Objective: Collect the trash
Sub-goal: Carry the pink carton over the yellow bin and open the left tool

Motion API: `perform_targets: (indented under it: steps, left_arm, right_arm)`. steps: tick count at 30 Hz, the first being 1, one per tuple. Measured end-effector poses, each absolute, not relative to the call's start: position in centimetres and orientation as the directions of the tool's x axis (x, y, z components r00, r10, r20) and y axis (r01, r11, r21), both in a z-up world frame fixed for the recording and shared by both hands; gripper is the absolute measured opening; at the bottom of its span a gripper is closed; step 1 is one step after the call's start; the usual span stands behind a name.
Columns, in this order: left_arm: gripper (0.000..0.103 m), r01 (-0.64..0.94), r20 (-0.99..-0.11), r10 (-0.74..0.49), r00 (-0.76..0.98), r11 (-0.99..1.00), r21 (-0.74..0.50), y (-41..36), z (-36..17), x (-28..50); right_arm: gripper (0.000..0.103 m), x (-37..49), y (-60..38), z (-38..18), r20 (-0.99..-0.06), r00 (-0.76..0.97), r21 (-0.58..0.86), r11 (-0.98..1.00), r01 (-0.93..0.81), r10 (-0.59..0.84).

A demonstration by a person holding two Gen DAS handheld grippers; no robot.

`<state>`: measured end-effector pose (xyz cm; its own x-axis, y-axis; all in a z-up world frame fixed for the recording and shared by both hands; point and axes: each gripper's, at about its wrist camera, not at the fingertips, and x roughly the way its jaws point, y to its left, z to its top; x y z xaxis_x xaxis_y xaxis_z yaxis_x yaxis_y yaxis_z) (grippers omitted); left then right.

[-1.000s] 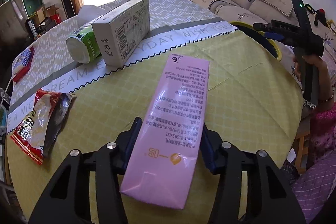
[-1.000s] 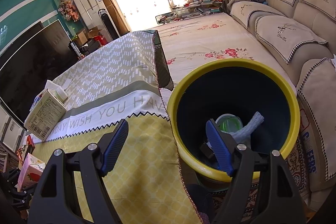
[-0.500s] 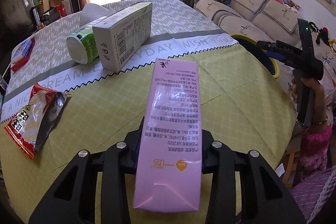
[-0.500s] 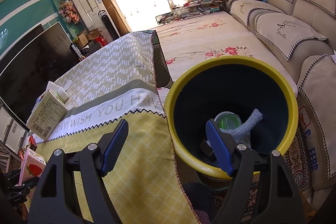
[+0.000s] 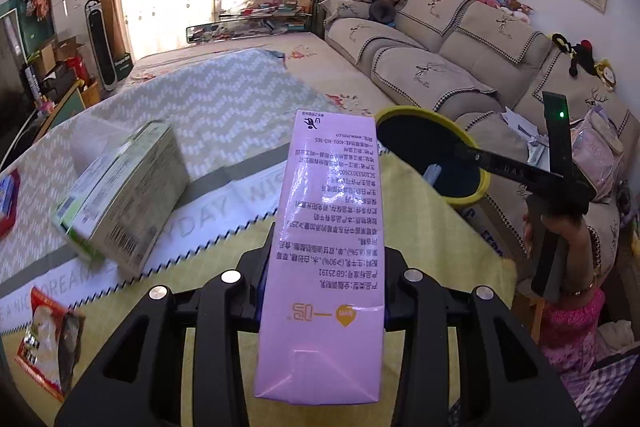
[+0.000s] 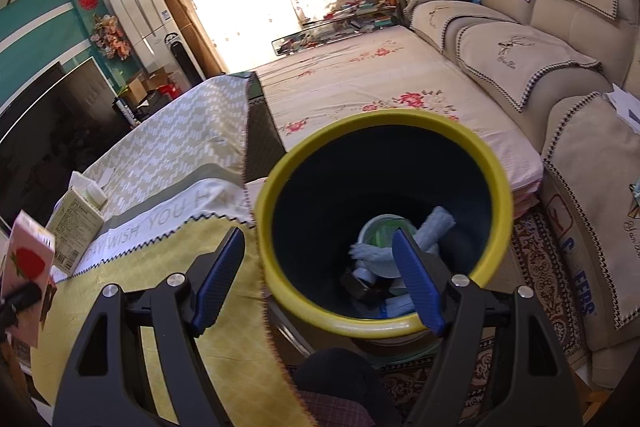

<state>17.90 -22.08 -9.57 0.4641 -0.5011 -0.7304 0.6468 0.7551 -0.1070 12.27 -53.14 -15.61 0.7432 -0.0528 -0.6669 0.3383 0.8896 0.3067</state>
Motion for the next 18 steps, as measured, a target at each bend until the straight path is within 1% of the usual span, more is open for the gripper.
perform_targets:
  steps: [8,14,18]
  left_arm:
    - [0.039,0.766,-0.741,-0.574,0.348,0.63,-0.129,-34.6,-9.4,21.4]
    - [0.039,0.806,-0.785,-0.563,0.258,0.574,-0.146,-43.6,-11.7,23.4]
    - [0.039,0.806,-0.817,-0.533,0.221,0.572,-0.155,-47.7,-13.9,24.5]
  right_arm:
    - [0.072,8.4,-58.6,-16.0,-0.673,0.723,0.296,0.84,0.455,-0.154]
    - [0.073,6.1,-62.1,-16.9,-0.683,0.704,0.311,0.795,0.52,-0.194]
    - [0.073,5.3,-63.9,-18.1,-0.691,0.696,0.329,0.773,0.542,-0.194]
